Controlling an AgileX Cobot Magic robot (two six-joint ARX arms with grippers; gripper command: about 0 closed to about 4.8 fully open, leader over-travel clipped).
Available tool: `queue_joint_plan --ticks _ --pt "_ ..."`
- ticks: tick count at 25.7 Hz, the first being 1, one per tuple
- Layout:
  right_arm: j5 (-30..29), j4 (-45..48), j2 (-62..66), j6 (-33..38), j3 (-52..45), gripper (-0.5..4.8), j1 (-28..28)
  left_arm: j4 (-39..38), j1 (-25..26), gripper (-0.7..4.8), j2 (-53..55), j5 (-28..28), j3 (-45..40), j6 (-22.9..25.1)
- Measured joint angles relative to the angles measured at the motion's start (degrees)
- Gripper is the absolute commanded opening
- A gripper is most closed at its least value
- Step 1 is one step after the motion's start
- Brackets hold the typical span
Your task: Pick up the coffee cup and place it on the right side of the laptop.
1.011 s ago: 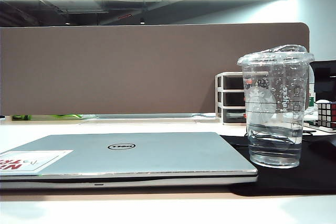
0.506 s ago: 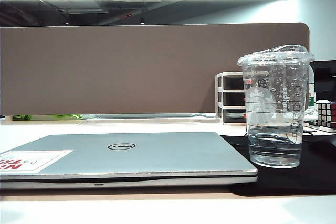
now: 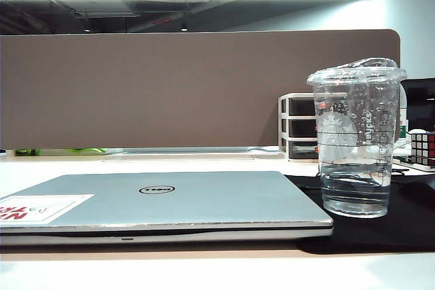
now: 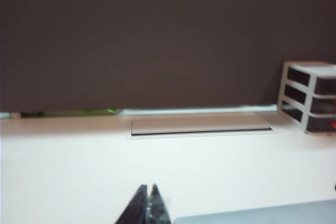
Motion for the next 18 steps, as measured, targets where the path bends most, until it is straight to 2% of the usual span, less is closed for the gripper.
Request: queue_joint_plan --ticks 5,9,13,15,18 --pt "1.3 0.0 0.0 -0.1 0.0 -0.01 0.0 -1.1 0.0 -0.06 0.0 -2.4 -0.5 2.6" --pt "5.7 0.0 0.0 -3.0 0.0 -0.01 0.0 -2.3 0.0 -0.05 0.0 -2.4 -0.5 5.8" --pt "9.0 0.0 0.0 -4.4 0.0 -0.01 0.0 -6.0 0.0 -0.03 0.0 -2.4 -0.4 5.3" --pt "9.7 0.0 0.0 -4.6 0.0 -0.01 0.0 -9.4 0.0 -0.03 0.0 -2.4 -0.4 3.3" --pt "14.3 0.0 0.0 -4.7 0.0 -0.01 0.0 -10.0 0.0 -0.03 0.0 -2.4 -0.4 0.5"
